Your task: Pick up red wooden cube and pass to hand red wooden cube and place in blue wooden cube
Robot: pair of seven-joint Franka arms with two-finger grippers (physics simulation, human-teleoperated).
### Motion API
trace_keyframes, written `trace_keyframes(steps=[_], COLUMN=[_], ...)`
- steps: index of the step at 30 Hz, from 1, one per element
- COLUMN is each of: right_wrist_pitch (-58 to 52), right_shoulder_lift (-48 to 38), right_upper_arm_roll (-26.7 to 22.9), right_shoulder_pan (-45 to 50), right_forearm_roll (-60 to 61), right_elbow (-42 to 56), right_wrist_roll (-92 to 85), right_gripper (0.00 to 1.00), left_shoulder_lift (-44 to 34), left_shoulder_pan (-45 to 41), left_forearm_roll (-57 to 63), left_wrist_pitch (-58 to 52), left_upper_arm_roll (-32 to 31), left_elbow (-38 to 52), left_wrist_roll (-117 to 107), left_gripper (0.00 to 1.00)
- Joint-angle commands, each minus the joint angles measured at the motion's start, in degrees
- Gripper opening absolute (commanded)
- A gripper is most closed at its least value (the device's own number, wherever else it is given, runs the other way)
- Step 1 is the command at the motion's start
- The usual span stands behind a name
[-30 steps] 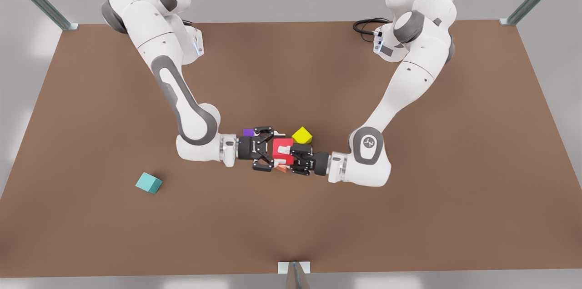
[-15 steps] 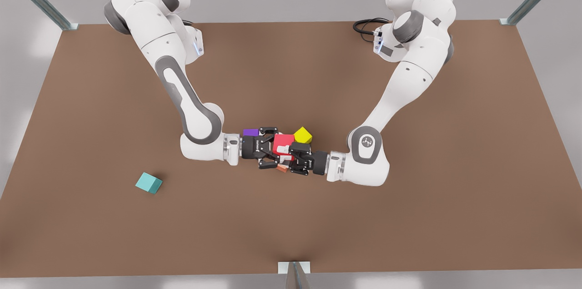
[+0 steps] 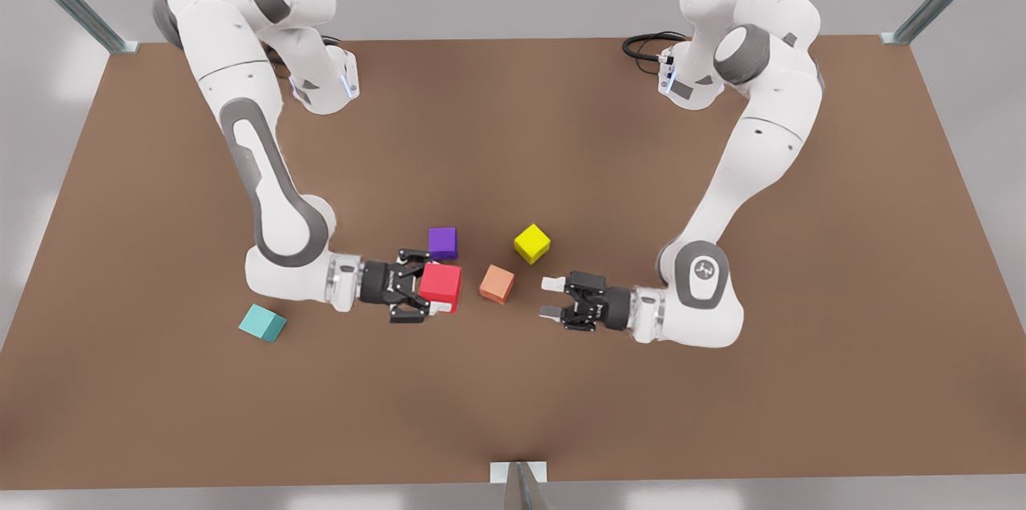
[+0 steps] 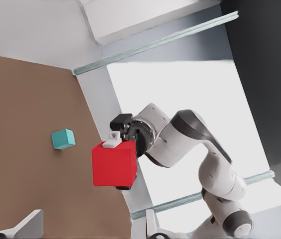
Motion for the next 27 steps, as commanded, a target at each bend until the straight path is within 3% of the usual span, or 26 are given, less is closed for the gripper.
trace_keyframes(steps=[1,2,3,4,6,7,8,9,10,11,17,27], right_wrist_pitch=[-4.3,-9.22,-12.92,-13.19,-13.19,-12.75,-12.4,-11.79,-7.92,-4.4,-1.41,1.05], right_shoulder_lift=[-0.08,-0.35,-0.26,-0.09,0.27,0.27,1.23,2.11,2.55,3.08,5.45,1.5], right_upper_arm_roll=[-0.1,-0.71,-2.29,-5.54,-10.81,-15.03,-17.5,-18.2,-18.2,-18.2,-17.77,-18.03], right_shoulder_pan=[-3.1,-5.12,-6.35,-6.36,-6.27,-6.18,-5.74,-5.65,-5.57,-5.57,-4.25,-3.54], right_forearm_roll=[-21.81,-34.99,-46.51,-54.08,-61.57,-61.75,-63.59,-68.42,-70.63,-71.33,-70.98,-72.38], right_elbow=[1.95,5.11,8.71,10.65,12.5,12.85,15.83,17.95,18.48,18.39,15.49,3.63], right_wrist_roll=[9.27,19.63,26.33,27.66,28.9,28.99,28.99,33.54,38.74,41.64,64.84,65.55], right_gripper=[0.54,0.54,0.55,0.57,0.56,0.56,0.56,0.56,0.56,0.56,0.56,0.56], left_shoulder_lift=[-0.7,-2.55,-5.25,-10.36,-15.2,-15.64,-20.99,-41.63,-44.13,-40.96,-39.9,-39.2], left_shoulder_pan=[4.85,9.6,9.7,10.13,11.63,13.39,11.21,-7.5,-15.09,-15.09,-13.94,-12.54], left_forearm_roll=[13.87,34.19,61.5,73.52,82.5,82.33,79.61,61.88,58.51,58.51,55.96,55.96], left_wrist_pitch=[-13.8,-29.1,-34.85,-34.59,-31.78,-31.86,-31.52,-15.02,-14.54,-18.15,-22.11,-25.62], left_upper_arm_roll=[0.69,0.95,-0.61,-1.07,0.34,0.43,5.15,33.61,42.53,42.35,42.35,42.35], left_elbow=[0.64,3.18,7.23,7.5,7.59,7.59,4.88,-22.42,-25.38,-21.42,-20.71,-20.97], left_wrist_roll=[-9.36,-19.78,-19.7,-20.22,-29.7,-29.98,-29.8,-29.89,-29.63,-29.63,-29.54,-26.02], left_gripper=[1.0,1.0,1.0,1.0,1.0,1.0,1.0,1.0,1.0,1.0,1.0,1.0])
